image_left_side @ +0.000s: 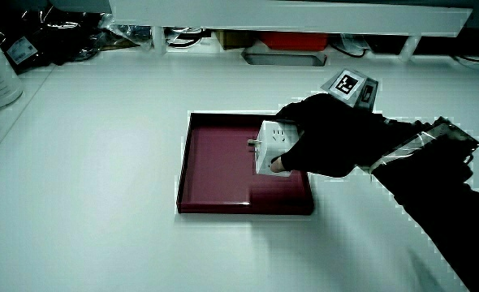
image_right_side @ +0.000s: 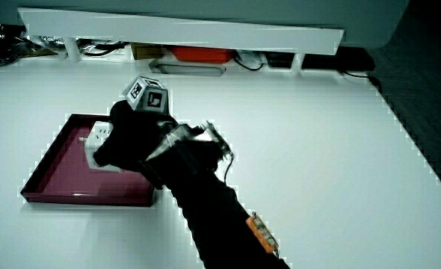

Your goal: Place socket

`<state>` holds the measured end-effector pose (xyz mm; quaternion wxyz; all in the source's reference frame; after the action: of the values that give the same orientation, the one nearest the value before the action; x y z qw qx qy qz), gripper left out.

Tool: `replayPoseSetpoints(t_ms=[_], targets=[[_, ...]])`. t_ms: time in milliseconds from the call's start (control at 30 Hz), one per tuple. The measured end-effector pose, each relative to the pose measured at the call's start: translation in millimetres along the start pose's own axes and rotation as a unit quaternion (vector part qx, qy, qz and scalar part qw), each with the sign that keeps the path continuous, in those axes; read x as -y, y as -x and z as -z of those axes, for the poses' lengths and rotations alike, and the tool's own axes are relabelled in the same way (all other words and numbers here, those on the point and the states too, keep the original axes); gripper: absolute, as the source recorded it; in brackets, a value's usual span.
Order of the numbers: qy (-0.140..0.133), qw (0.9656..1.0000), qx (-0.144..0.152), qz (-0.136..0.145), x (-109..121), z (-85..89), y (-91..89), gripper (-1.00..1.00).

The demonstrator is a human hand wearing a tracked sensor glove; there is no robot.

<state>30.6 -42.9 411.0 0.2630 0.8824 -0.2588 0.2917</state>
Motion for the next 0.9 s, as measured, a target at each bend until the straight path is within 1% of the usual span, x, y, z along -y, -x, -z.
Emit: replayPoseSetpoints(t_ms=[67,100,133,167,200,233,267,300,333,400,433,567,600,633,667,733,767,800,833,867,900], targets=[[0.0,1.0,0.005,0.006,-3.9,6.2,-1.6,0.0],[0.003,0.9999,-0.007,0.007,-4.6,6.3,0.3,0.0],[0.004,0.9999,0.001,0.011,-7.9,11.4,-2.6,0.0],[0.01,0.9998,0.002,0.017,-11.5,15.5,-4.8,0.0],[0.014,0.9997,0.002,0.017,-14.1,16.7,-3.5,0.0],[0.009,0.9997,0.013,0.02,-14.4,14.9,1.2,0.0],[0.021,0.9995,0.014,0.02,-17.2,19.2,-1.1,0.0],[0.025,0.9992,0.015,0.026,-18.7,21.5,-2.2,0.0],[0.027,0.9992,0.014,0.025,-19.7,22.9,-2.4,0.0],[0.029,0.9987,0.021,0.037,-22.9,29.1,-7.5,0.0],[0.036,0.9984,0.017,0.039,-23.9,31.6,-9.0,0.0],[0.043,0.9974,0.028,0.052,-27.8,42.4,-15.6,0.0],[0.047,0.997,0.026,0.056,-28.7,45.2,-18.5,0.0],[0.048,0.9968,0.028,0.057,-28.5,46.0,-18.9,0.0],[0.048,0.9969,0.021,0.059,-28.5,47.9,-20.5,0.0],[0.048,0.9966,0.022,0.064,-29.1,53.1,-24.6,0.0],[0.035,0.9972,0.025,0.061,-26.7,50.0,-21.5,0.0],[0.04,0.997,0.023,0.063,-28.6,53.3,-24.5,0.0],[0.037,0.9969,0.027,0.064,-28.6,52.3,-22.3,0.0],[0.044,0.9969,0.023,0.06,-28.6,53.2,-21.5,0.0],[0.046,0.9961,0.028,0.069,-28.9,54.3,-22.5,-0.04]])
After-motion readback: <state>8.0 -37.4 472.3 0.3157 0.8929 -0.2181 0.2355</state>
